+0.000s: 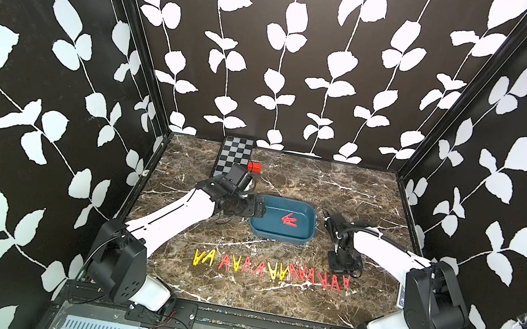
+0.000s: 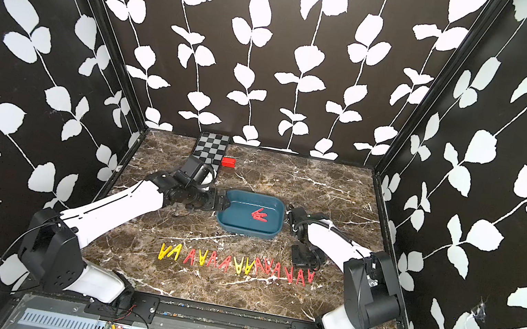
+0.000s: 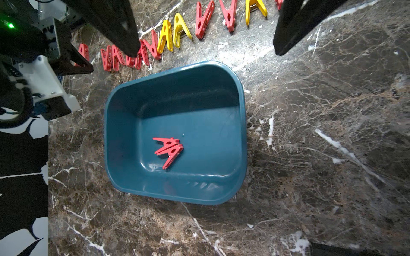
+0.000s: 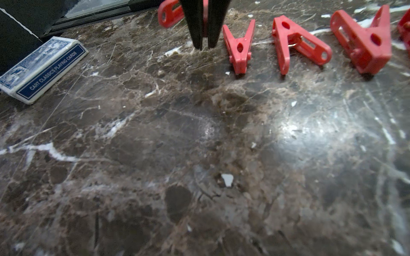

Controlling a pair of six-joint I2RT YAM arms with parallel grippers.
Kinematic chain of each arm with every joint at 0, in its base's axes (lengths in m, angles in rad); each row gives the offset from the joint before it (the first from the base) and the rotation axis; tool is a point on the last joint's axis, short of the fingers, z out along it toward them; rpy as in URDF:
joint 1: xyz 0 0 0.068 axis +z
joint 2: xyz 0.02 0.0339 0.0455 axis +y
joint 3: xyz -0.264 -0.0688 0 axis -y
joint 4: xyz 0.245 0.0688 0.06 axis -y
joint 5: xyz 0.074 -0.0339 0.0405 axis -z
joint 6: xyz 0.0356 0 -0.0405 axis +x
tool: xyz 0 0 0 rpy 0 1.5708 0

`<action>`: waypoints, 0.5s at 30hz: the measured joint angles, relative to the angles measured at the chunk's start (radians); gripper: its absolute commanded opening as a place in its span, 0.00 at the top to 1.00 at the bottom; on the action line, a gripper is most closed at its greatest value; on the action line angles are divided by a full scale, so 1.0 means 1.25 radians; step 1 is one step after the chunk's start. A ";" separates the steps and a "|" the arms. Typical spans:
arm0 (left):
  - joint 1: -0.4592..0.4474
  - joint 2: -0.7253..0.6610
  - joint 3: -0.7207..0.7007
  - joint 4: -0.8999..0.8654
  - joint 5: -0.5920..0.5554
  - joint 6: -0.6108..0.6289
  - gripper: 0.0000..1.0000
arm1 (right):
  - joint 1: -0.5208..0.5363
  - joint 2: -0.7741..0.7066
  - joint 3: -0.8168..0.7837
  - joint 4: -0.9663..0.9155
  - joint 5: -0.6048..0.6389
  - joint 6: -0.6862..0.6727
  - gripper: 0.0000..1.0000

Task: Take the clothespins out of the storage box
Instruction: Place the clothespin at the center of the board.

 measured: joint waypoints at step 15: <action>0.000 -0.002 -0.002 0.000 -0.002 0.000 0.04 | -0.011 0.058 0.000 0.005 -0.004 -0.001 0.85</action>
